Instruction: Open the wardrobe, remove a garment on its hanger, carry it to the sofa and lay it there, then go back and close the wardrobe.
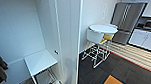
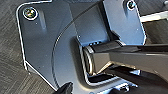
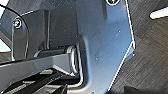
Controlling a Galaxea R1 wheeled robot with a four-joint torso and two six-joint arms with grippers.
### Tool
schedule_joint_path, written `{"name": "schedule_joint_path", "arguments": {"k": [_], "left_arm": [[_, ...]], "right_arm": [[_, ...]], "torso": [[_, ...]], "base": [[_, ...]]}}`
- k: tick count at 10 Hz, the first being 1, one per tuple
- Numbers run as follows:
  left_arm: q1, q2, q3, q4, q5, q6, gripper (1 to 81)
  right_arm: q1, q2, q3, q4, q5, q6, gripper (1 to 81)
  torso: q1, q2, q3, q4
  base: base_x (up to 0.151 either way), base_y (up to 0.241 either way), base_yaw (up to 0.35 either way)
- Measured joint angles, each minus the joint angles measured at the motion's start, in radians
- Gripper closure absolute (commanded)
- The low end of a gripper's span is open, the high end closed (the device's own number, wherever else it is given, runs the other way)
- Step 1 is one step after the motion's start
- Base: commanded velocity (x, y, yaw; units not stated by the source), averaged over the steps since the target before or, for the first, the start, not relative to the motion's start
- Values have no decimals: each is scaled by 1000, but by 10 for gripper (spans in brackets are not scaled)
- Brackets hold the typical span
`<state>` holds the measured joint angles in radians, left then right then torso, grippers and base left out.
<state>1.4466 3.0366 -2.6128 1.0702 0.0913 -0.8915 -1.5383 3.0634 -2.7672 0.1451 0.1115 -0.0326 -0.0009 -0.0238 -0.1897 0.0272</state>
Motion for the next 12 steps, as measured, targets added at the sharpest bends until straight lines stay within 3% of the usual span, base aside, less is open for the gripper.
{"name": "schedule_joint_path", "arguments": {"k": [12], "left_arm": [[-7,50,-40,3,-1,16,10]], "right_arm": [[0,3,0,0,0,0,10]], "torso": [[0,0,0,0]], "base": [[0,0,342]]}}
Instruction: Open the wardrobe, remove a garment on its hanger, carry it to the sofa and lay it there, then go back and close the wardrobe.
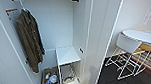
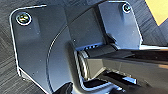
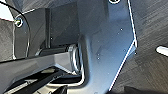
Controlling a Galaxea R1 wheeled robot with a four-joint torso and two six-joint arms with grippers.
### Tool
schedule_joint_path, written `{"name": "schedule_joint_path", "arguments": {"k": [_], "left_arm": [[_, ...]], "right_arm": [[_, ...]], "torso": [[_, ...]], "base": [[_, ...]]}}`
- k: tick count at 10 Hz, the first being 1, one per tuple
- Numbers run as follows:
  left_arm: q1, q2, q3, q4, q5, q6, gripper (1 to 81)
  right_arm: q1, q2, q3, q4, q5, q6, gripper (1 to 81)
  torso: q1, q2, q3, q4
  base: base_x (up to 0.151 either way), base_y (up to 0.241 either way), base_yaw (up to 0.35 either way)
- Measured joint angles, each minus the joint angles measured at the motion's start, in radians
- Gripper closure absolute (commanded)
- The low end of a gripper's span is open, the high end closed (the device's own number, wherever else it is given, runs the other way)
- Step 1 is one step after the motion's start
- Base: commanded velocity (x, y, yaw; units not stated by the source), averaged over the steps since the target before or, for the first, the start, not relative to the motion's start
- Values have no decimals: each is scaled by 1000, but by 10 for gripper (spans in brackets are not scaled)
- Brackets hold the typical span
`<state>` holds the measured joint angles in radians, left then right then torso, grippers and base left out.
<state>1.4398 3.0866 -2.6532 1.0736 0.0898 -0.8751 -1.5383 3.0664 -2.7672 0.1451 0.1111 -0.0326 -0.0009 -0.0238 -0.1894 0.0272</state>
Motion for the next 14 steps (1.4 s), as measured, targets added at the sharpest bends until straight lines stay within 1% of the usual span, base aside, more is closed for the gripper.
{"name": "schedule_joint_path", "arguments": {"k": [5,11,14], "left_arm": [[1,7,-1,0,3,7,10],[1,8,-1,0,3,10,10],[7,8,-1,0,5,15,10]], "right_arm": [[4,0,0,0,1,0,10],[7,1,0,0,0,0,10],[9,3,0,0,2,0,10]], "torso": [[0,0,0,0],[0,0,0,0],[0,0,0,0]], "base": [[0,0,341],[0,0,293],[0,0,35]]}}
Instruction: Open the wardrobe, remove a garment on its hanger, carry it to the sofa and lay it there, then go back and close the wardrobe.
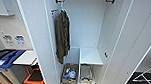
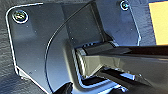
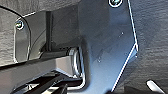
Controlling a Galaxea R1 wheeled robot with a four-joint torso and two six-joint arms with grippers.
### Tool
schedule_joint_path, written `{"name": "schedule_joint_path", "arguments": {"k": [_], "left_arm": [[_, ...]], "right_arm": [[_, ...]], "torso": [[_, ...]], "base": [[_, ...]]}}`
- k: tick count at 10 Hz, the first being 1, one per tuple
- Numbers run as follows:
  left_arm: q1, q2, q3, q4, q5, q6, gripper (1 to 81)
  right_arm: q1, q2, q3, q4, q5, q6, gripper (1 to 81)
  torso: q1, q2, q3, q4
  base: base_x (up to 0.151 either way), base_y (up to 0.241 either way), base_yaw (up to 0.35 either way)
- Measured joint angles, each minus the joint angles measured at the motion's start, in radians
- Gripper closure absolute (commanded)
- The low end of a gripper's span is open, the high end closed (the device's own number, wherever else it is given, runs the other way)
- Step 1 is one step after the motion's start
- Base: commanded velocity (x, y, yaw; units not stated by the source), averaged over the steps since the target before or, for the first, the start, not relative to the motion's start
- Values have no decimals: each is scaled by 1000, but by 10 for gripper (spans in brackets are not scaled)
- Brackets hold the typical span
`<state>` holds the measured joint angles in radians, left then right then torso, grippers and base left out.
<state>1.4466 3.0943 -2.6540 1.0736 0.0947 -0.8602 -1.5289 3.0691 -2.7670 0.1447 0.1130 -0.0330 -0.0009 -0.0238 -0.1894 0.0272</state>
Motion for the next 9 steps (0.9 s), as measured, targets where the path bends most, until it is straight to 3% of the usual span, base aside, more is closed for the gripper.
{"name": "schedule_joint_path", "arguments": {"k": [9], "left_arm": [[-5,0,1,-4,-11,-3,10]], "right_arm": [[-3,0,1,0,-1,0,10]], "torso": [[0,0,0,0]], "base": [[-10,0,0]]}}
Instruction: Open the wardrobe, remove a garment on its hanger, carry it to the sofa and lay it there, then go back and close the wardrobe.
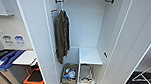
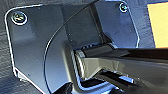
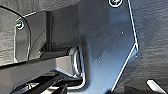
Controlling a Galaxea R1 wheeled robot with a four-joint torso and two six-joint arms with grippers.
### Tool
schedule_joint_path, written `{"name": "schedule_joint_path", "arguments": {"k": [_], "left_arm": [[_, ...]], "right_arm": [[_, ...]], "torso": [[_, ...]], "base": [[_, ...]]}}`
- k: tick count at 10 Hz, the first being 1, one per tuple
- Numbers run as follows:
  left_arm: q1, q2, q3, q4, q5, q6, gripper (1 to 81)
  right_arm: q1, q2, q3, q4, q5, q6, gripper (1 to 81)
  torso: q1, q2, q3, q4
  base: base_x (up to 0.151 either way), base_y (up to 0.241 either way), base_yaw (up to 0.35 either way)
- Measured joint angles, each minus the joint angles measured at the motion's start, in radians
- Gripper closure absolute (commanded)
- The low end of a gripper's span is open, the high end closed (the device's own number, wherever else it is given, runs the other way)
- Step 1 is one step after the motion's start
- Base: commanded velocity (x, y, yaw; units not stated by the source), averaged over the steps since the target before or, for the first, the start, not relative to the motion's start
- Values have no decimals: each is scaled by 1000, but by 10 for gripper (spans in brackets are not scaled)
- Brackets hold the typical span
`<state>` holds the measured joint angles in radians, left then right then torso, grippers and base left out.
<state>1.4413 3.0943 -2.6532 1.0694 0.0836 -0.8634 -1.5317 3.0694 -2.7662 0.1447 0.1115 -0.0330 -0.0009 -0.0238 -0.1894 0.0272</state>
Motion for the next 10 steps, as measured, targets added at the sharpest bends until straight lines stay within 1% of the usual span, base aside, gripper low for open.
{"name": "schedule_joint_path", "arguments": {"k": [2,6,8,10], "left_arm": [[0,0,0,0,-1,0,10],[16,0,0,0,-1,0,10],[-1,0,0,0,-4,0,10],[6,0,0,0,-4,0,10]], "right_arm": [[0,0,0,0,0,0,10],[-8,0,0,0,-4,0,10],[7,0,0,0,1,0,10],[-1,0,0,0,-1,0,10]], "torso": [[0,0,0,0],[0,-1,0,0],[1,-1,0,0],[1,-1,0,0]], "base": [[0,0,0],[72,0,0],[75,0,0],[71,0,0]]}}
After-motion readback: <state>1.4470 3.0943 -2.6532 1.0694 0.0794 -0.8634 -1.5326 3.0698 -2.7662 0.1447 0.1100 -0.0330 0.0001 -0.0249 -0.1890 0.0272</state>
